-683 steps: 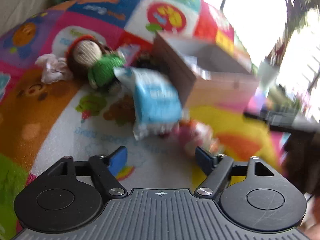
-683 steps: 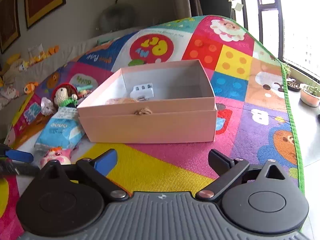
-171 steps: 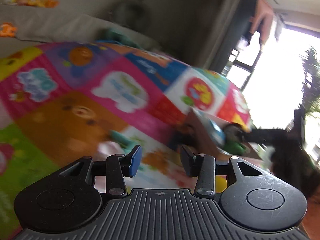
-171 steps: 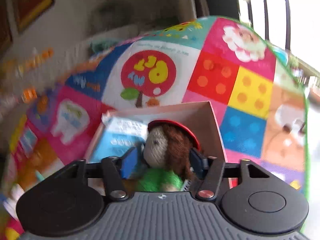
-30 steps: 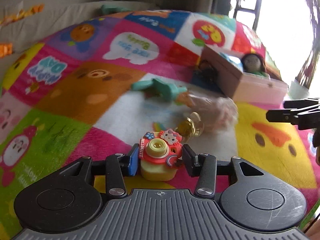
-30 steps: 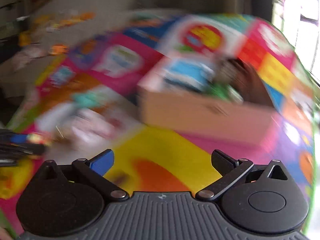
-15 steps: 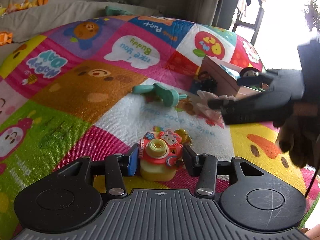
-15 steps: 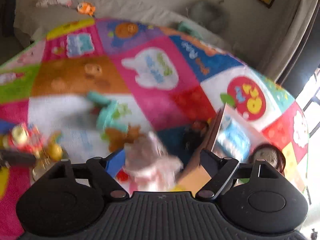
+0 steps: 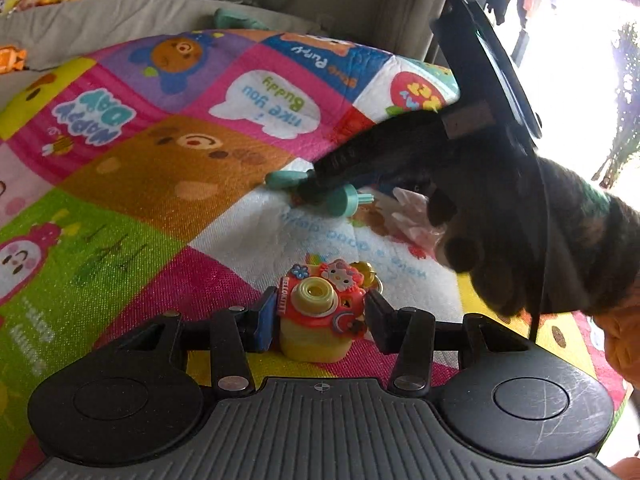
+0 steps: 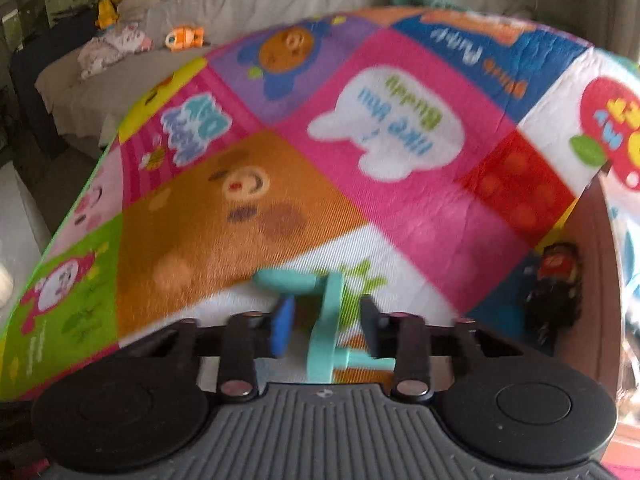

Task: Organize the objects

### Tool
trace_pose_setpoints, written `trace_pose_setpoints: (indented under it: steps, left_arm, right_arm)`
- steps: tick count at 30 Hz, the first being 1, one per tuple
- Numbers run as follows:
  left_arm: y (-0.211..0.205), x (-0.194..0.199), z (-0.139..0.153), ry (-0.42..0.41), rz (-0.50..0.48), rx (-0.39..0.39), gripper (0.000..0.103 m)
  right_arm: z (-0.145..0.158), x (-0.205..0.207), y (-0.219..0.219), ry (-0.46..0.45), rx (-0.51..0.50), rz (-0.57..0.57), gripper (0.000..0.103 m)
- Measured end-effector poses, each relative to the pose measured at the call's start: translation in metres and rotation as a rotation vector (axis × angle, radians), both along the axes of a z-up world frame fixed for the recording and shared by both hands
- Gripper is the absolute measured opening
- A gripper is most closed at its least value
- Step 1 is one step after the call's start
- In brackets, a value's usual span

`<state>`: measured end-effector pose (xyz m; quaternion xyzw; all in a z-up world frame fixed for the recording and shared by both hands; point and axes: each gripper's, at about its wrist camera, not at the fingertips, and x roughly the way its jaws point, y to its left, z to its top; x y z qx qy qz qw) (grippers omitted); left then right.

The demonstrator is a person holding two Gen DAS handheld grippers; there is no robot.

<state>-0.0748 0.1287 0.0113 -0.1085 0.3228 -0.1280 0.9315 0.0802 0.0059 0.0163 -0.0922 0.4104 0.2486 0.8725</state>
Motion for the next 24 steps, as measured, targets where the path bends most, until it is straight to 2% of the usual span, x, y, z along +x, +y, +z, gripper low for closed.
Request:
trace_pose_setpoints:
  steps: [3, 9, 11, 15, 17, 19, 20, 22, 24]
  left_arm:
    - [0.002, 0.000, 0.000, 0.000, 0.000, -0.010, 0.051]
    - [0.005, 0.000, 0.000, 0.003, 0.000, -0.031, 0.051]
    - [0.005, 0.000, 0.000, 0.002, 0.001, -0.027, 0.051]
    - [0.003, 0.001, 0.001, 0.002, 0.003, -0.012, 0.051]
    - [0.000, 0.001, 0.001, 0.002, 0.003, 0.005, 0.051]
    - [-0.005, 0.001, 0.002, 0.002, 0.006, 0.035, 0.051]
    - [-0.008, 0.001, 0.003, 0.001, 0.009, 0.053, 0.051]
    - [-0.014, 0.000, 0.004, 0.001, 0.021, 0.084, 0.051]
    - [-0.019, 0.000, 0.005, 0.002, 0.032, 0.106, 0.051]
  right_arm:
    - [-0.003, -0.021, -0.013, -0.010, -0.001, 0.027, 0.022]
    - [-0.002, -0.085, -0.080, -0.015, -0.009, 0.023, 0.021]
    - [-0.002, -0.110, -0.104, -0.050, -0.048, 0.020, 0.021]
    - [-0.006, -0.150, -0.148, -0.181, -0.200, -0.037, 0.022]
    - [-0.008, -0.159, -0.167, -0.239, -0.264, -0.105, 0.032]
    - [-0.009, -0.165, -0.185, -0.288, -0.302, -0.196, 0.061]
    - [-0.007, -0.166, -0.193, -0.279, -0.274, -0.228, 0.068]
    - [0.001, -0.165, -0.214, -0.203, -0.115, -0.306, 0.088]
    - [0.003, -0.162, -0.229, -0.124, 0.033, -0.376, 0.091]
